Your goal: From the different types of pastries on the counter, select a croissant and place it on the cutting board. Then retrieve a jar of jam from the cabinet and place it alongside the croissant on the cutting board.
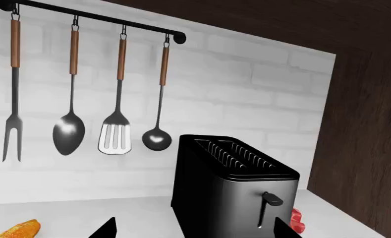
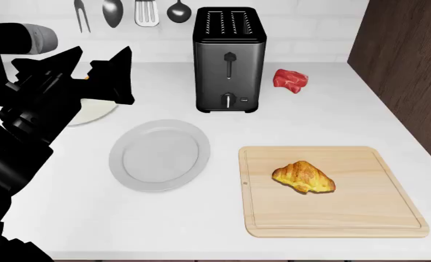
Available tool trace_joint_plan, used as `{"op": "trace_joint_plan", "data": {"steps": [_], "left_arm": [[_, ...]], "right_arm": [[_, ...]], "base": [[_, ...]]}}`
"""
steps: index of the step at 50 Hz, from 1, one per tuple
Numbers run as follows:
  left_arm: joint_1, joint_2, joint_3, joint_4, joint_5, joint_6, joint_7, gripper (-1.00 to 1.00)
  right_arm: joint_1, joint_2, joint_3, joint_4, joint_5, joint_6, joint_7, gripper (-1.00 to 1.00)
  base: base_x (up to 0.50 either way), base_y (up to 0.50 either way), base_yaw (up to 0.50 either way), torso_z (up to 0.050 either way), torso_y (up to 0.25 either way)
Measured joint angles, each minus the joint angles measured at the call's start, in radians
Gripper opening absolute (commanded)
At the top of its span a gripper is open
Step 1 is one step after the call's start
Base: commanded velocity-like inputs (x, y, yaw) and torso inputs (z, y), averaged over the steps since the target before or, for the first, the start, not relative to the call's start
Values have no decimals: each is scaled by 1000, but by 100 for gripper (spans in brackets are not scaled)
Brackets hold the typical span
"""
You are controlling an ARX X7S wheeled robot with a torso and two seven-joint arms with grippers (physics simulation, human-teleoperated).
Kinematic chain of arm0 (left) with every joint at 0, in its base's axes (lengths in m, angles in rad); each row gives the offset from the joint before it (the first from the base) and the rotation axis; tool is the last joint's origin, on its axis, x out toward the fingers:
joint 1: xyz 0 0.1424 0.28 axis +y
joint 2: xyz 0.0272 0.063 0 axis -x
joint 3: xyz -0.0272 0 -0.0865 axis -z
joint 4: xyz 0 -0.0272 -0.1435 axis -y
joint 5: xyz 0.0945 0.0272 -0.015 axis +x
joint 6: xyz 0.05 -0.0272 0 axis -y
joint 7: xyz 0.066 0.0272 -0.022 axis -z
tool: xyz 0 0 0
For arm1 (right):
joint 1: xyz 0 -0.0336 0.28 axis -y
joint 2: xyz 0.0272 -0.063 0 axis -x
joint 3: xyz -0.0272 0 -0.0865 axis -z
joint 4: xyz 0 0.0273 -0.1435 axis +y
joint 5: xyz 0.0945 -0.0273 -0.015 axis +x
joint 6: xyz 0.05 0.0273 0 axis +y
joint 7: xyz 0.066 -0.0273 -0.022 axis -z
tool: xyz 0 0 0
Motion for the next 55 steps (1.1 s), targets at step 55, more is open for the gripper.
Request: {"op": "trace_joint_plan", "data": {"steps": [55], "left_arm": [[8, -19, 29, -56, -14, 59, -7, 100]], "right_arm": [[0, 2, 53, -18, -25, 103, -45, 100]], "base": [[195, 31, 0, 0, 0]]}}
